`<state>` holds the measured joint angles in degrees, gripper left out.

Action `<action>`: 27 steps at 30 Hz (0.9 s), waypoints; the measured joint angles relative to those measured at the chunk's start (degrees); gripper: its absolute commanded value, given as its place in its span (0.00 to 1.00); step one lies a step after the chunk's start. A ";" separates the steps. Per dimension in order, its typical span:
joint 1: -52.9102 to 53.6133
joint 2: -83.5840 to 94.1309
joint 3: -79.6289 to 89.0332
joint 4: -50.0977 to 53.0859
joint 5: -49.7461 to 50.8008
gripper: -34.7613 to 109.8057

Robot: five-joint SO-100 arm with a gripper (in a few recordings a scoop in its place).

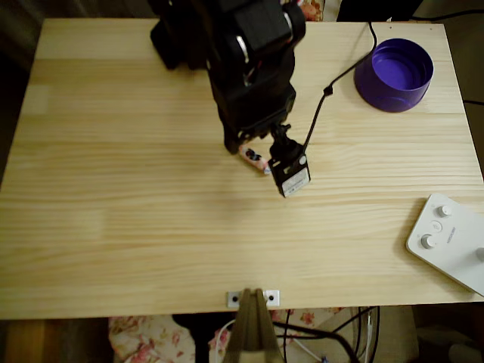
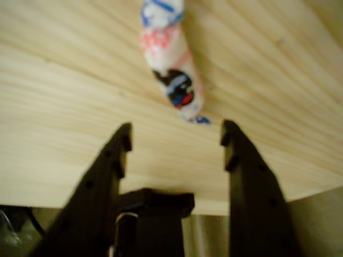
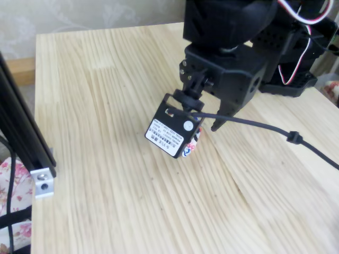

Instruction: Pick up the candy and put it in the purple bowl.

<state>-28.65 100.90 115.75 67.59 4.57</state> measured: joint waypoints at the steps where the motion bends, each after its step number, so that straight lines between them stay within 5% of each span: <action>1: -0.18 0.00 0.09 -0.53 0.00 0.40; 27: -0.44 -0.79 6.33 -11.87 -4.31 0.41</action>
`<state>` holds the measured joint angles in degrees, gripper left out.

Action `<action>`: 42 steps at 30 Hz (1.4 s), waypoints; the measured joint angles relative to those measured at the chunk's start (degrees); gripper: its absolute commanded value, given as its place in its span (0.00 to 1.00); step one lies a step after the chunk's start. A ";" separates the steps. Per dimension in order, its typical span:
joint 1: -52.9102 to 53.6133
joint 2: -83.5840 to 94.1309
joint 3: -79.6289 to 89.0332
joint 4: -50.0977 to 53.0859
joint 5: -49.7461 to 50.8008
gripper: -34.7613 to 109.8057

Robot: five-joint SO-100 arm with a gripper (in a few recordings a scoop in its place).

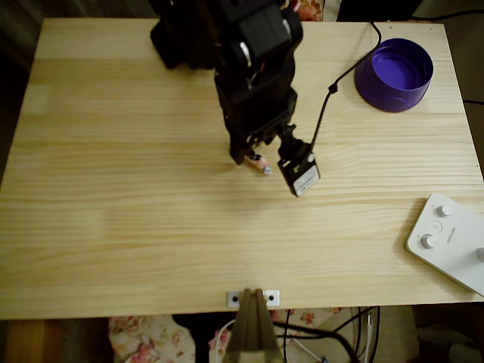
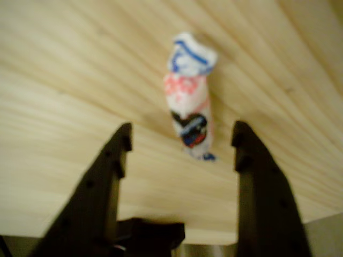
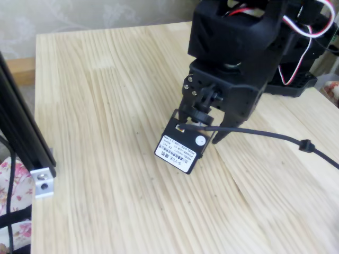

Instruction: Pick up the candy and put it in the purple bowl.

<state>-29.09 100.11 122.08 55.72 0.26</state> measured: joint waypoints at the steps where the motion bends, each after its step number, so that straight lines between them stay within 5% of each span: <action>1: 0.00 0.00 0.53 -0.53 0.00 0.40; 12: 0.09 -0.70 1.32 -5.10 -2.99 0.24; 25: 2.11 0.53 2.02 -4.92 -4.39 0.24; 34: 4.48 12.83 0.79 8.70 -6.06 0.24; 42: -9.14 30.41 -2.20 18.19 -5.01 0.24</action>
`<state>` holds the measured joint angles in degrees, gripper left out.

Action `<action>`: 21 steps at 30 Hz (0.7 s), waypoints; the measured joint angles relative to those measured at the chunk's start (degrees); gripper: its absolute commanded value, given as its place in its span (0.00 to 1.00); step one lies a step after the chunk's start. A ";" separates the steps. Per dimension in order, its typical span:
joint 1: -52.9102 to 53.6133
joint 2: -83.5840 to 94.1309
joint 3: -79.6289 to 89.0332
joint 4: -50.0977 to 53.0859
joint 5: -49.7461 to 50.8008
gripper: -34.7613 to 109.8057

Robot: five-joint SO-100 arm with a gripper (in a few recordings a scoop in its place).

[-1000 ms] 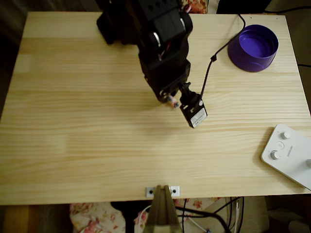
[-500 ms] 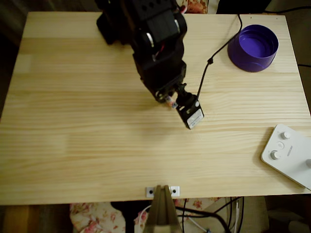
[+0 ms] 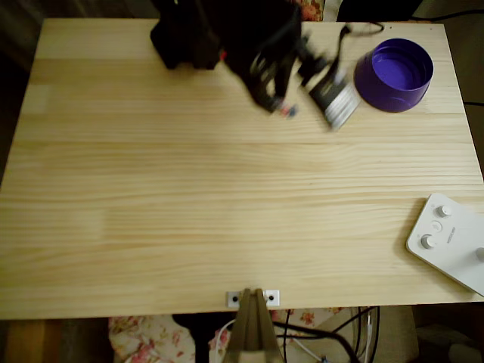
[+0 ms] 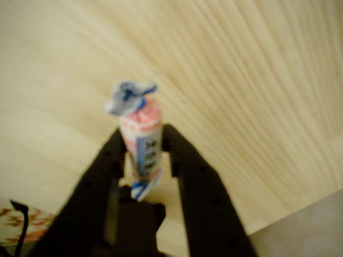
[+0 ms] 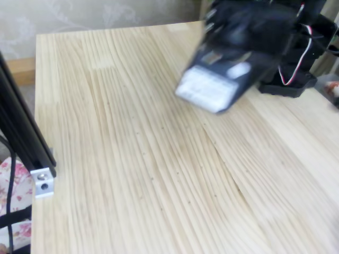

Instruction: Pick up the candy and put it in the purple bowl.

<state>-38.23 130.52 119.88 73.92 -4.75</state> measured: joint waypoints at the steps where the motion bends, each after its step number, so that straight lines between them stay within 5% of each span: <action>1: -2.90 0.79 -0.70 0.62 0.70 0.24; 11: -26.54 -2.81 -9.84 -5.01 4.75 0.24; 21: -35.24 -25.31 -23.47 -11.34 9.23 0.24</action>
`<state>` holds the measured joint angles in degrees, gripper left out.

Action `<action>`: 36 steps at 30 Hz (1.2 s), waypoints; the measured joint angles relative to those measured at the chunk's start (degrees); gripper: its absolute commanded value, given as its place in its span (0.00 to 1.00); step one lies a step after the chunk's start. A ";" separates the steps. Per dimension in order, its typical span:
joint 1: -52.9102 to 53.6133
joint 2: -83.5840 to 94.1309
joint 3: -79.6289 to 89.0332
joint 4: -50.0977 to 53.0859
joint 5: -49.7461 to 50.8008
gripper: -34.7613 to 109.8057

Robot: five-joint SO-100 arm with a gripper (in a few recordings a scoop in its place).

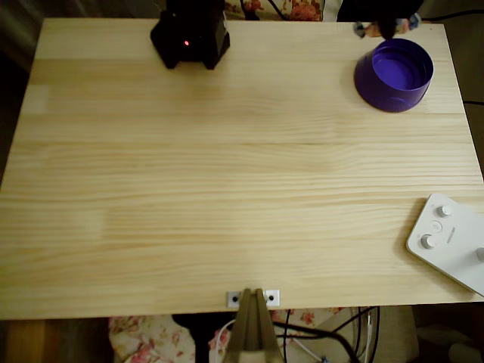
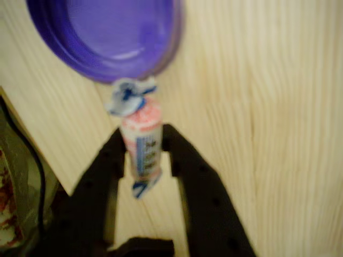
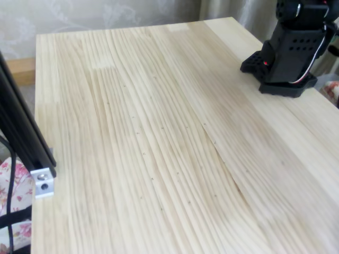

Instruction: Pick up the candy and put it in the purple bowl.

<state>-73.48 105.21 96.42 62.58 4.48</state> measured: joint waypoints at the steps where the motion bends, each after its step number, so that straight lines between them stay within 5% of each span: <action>1: -0.18 -2.11 -1.76 -0.18 0.09 0.24; 36: -3.16 -20.30 -17.58 -7.12 4.22 0.35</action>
<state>-76.64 84.90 78.84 55.46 8.70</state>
